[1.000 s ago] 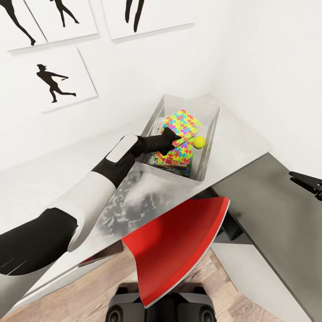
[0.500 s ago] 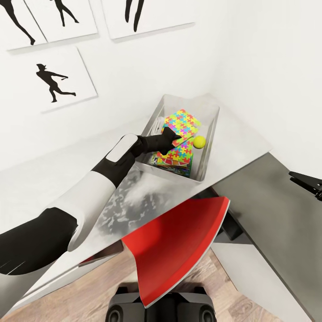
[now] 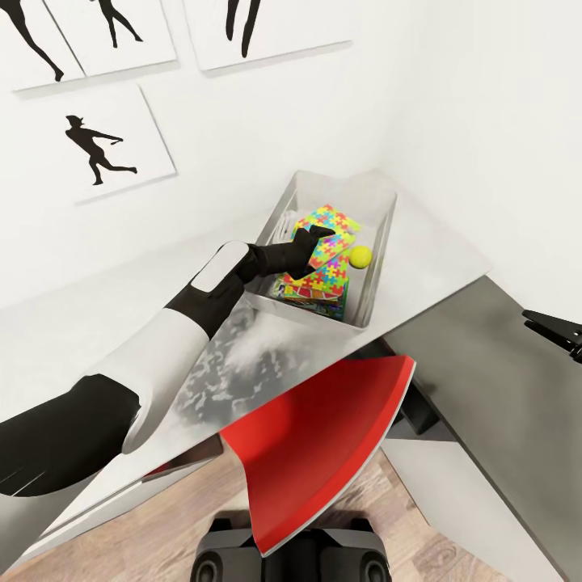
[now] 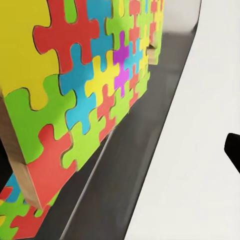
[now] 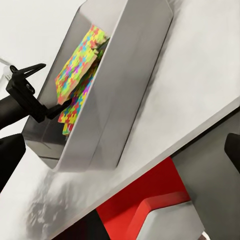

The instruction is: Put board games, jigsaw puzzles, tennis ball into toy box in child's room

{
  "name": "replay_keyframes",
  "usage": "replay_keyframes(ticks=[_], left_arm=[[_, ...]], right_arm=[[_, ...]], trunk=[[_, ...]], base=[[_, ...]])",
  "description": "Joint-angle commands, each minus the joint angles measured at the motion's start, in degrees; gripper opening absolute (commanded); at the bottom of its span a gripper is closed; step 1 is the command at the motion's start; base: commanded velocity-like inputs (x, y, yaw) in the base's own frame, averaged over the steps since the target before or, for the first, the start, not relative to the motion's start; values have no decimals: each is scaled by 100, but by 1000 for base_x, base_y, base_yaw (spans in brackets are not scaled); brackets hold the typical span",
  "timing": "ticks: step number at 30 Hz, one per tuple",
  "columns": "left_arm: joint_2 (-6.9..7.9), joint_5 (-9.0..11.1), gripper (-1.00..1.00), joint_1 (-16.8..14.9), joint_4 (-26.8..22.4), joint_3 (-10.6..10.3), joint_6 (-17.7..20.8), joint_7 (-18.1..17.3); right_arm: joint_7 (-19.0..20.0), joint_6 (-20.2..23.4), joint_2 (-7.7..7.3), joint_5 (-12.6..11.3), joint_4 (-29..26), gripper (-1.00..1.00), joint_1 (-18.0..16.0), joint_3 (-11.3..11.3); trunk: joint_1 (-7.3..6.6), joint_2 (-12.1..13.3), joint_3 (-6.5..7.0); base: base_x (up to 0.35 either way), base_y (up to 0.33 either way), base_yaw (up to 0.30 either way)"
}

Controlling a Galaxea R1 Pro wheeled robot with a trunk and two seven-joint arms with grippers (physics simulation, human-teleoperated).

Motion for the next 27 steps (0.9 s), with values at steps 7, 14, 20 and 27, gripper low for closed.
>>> replay_keyframes(ticks=[7,14,20,27], left_arm=[[0,48,100,-1,-53,4,3,55],[0,698,100,186,-432,0,-3,24],[10,1255,100,514,-971,-4,-19,-36],[49,1419,100,822,-1546,44,-29,-78]], right_arm=[[36,25,-1,29,1,100,-5,-12],[36,25,3,26,1,100,-5,-6],[36,25,7,25,1,100,-5,-3],[36,25,7,25,1,100,-5,1]], trunk=[[3,-9,-7],[3,-9,-7],[3,-9,-7],[3,-9,-7]], base=[[0,0,0],[0,0,0],[0,0,0],[0,0,0]])
